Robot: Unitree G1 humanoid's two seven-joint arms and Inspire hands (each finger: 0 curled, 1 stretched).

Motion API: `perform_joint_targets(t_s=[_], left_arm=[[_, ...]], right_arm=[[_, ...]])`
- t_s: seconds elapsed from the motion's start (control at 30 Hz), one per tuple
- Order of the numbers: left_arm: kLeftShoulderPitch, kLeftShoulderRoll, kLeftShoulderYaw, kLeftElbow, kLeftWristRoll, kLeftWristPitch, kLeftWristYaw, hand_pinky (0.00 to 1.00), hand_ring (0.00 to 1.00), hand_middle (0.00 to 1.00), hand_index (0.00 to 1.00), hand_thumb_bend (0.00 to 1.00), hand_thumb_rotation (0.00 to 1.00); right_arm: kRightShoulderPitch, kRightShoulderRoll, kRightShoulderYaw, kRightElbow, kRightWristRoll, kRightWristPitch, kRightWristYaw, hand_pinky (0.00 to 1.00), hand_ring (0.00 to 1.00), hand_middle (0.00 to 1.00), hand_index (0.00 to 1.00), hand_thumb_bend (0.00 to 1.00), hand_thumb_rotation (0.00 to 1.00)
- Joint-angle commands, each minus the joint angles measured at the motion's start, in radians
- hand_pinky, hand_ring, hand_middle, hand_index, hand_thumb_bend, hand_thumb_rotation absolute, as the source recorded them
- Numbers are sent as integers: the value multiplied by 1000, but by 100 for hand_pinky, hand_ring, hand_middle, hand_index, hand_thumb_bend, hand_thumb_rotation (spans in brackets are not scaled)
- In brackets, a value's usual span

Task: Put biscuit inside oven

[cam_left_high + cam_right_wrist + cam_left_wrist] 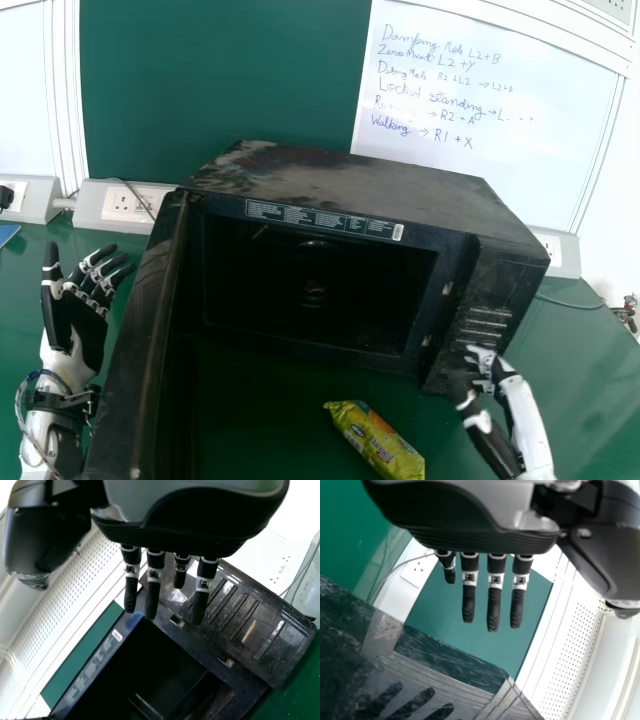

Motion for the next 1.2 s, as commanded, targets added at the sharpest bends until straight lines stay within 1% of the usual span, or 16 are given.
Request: perform_joint_targets(t_s=[0.0,0.07,0.17,0.23,0.33,0.63,0.73,0.87,1.03,1.17], left_arm=[[-17,-4,-10,-8,-3,2,1,80,73,69,70,77,49],[-16,-7,-11,-10,-1,1,5,79,73,69,70,78,49],[-17,-9,-13,-12,7,-3,9,78,72,68,69,79,49],[-17,-9,-13,-12,9,-4,10,77,71,68,69,80,49],[-16,-12,-14,-15,7,-2,13,77,71,68,69,81,49],[-17,-13,-13,-16,-3,-2,8,78,71,68,69,83,48],[-22,-15,-12,-11,-3,-6,8,77,71,68,68,83,47],[-22,-16,-15,-16,10,-6,14,76,70,67,68,82,48],[-22,-15,-11,-20,3,3,14,76,70,67,68,82,48],[-24,-11,-5,-7,-1,-4,7,76,70,68,68,83,48]], right_arm=[[14,-34,3,-43,-48,26,36,67,72,77,84,90,57],[19,-52,1,-67,-98,38,52,68,74,79,86,93,61],[25,-84,1,-106,-186,36,80,72,82,84,88,96,65],[25,-98,6,-123,-235,34,94,72,83,86,88,97,65],[24,-107,7,-144,-274,44,119,72,84,88,89,99,67],[9,-104,3,-185,-293,56,172,74,85,89,89,100,69],[8,-114,2,-200,-303,56,193,74,86,89,90,99,70],[10,-130,5,-228,-343,64,228,75,86,89,91,99,71],[10,-141,2,-253,-370,64,267,73,86,88,90,100,68],[10,-166,0,-264,-390,42,303,74,86,88,90,100,68]])
